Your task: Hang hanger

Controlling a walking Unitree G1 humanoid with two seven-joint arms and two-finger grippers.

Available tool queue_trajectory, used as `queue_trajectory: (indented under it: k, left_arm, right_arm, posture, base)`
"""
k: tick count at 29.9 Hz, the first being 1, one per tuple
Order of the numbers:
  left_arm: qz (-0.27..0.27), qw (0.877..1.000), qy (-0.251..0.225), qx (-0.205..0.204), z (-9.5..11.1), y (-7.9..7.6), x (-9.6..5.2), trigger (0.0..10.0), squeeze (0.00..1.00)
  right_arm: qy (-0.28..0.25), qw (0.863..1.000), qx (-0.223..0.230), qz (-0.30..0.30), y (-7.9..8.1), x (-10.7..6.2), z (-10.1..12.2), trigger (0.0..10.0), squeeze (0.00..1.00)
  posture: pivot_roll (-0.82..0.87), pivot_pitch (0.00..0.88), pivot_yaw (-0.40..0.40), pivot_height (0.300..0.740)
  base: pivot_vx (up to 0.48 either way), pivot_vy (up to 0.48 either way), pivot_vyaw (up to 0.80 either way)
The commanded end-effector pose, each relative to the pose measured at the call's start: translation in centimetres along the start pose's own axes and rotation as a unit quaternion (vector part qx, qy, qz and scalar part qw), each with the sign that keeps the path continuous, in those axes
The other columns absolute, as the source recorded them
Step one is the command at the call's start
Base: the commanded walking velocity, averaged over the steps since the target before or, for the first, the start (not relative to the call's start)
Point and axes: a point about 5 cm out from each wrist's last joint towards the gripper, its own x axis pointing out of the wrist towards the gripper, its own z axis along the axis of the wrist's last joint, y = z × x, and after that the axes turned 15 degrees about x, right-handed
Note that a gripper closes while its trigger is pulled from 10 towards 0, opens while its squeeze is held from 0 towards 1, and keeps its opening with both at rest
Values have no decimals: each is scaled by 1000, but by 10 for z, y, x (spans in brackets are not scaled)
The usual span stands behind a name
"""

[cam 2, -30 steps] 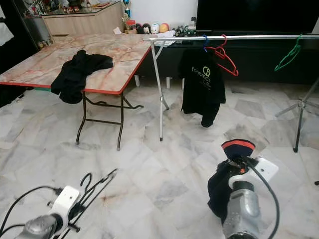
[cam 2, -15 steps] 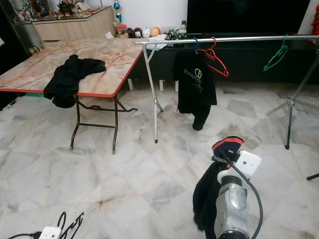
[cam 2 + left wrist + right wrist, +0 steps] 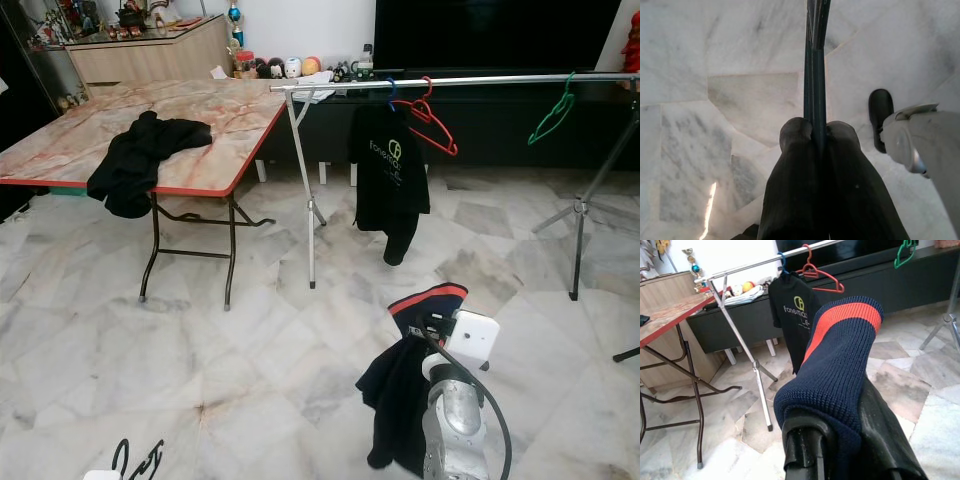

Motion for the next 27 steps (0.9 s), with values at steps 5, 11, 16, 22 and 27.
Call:
queue_trajectory:
  k: [5, 11, 16, 22, 27]
  left_arm:
    - [5, 1000, 2, -14, 2, 5, 0, 10000, 0]
    - [0, 1000, 11, -14, -6, 5, -1, 10000, 0]
    - [-7, 1000, 21, -17, -15, 1, -3, 10000, 0]
    - [-10, 1000, 20, -19, -16, 1, -3, 10000, 0]
    - [-7, 1000, 17, -22, -14, 2, -3, 10000, 0]
  right_arm:
    - [-10, 1000, -7, 14, 6, 1, 5, 10000, 0]
    - [-12, 1000, -10, 5, 0, -1, 7, 10000, 0]
    - [2, 1000, -19, 11, -2, -5, 1, 10000, 0]
    - [-5, 1000, -8, -5, -5, -2, 4, 10000, 0]
    - [-12, 1000, -5, -5, -4, -2, 7, 10000, 0]
  posture:
    - [-70, 0, 86, 740]
    - [-79, 0, 92, 740]
    - [-82, 0, 88, 740]
    - [-76, 0, 99, 740]
    - [-52, 0, 92, 740]
  base:
    - [0, 396, 0]
    - [0, 476, 0]
    - [0, 476, 0]
    - [0, 475, 0]
    - [0, 476, 0]
